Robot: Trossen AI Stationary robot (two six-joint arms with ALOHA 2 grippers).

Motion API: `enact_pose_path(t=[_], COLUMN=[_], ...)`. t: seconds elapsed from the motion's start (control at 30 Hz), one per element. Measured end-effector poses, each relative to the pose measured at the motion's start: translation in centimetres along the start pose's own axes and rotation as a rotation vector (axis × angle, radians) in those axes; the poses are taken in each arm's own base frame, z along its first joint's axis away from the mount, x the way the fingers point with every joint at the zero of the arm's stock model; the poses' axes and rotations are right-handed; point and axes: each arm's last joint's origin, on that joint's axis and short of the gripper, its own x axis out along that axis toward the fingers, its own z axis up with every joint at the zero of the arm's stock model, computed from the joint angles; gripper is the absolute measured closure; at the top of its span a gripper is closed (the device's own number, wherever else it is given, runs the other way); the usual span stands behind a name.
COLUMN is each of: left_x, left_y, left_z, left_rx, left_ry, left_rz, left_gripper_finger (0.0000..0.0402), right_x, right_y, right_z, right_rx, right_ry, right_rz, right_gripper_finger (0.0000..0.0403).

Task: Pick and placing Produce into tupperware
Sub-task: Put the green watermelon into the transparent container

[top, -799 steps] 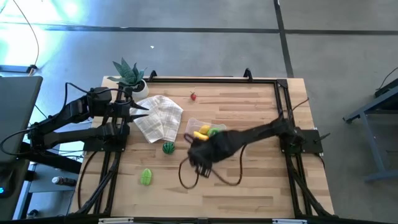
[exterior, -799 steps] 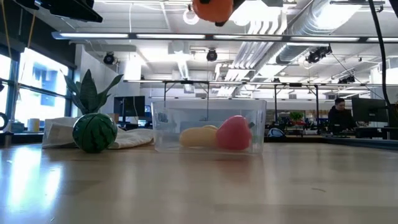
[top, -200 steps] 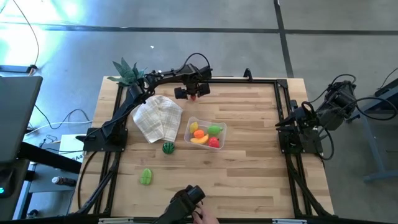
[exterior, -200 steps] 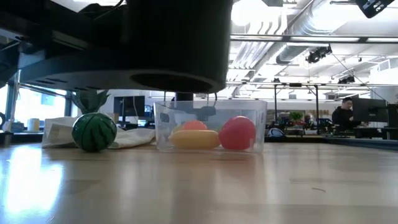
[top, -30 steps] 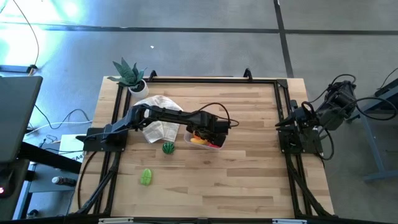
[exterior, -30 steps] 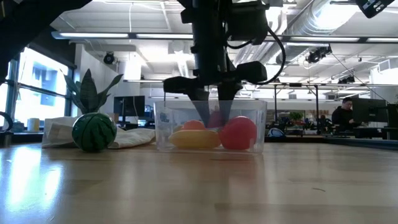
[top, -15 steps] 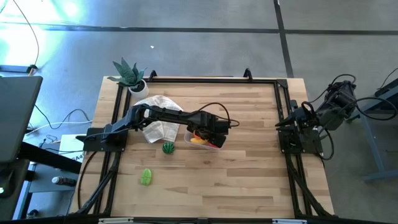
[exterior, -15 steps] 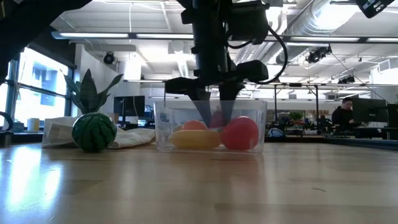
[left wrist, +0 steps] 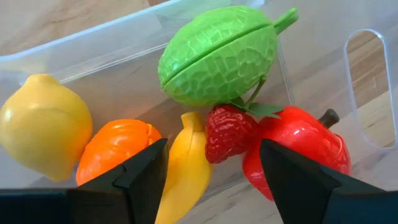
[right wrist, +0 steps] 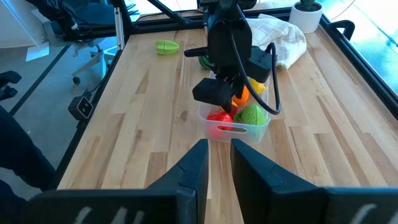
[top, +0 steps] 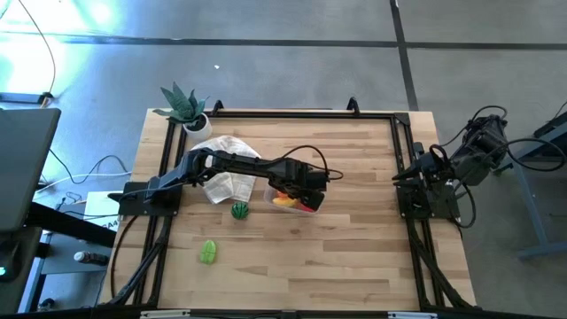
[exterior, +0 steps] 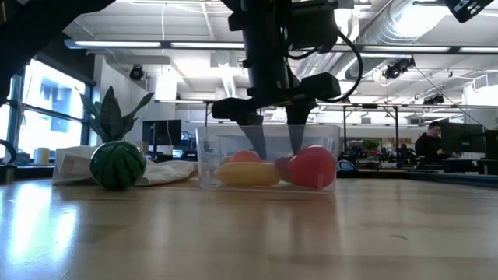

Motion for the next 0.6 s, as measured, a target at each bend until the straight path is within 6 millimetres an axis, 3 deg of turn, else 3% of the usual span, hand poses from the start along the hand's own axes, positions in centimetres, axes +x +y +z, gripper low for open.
enact_pose_path(t=[0.17,0.6], left_x=[-0.7,-6.8], left_y=[-0.1,-0.4], left_z=[0.1,0.9], left_rx=[0.025,0.083], left_ry=[0.014,-0.089], left_rz=[-0.003,0.078], left_gripper_finger=[0.0158,0.0181], right_x=[0.0,0.0], right_y=[0.0,0.0], right_z=[0.0,0.0], right_rx=[0.0,0.0], right_ry=[0.0,0.0], right_rz=[0.0,0.0], right_gripper_finger=[0.0345,0.0345])
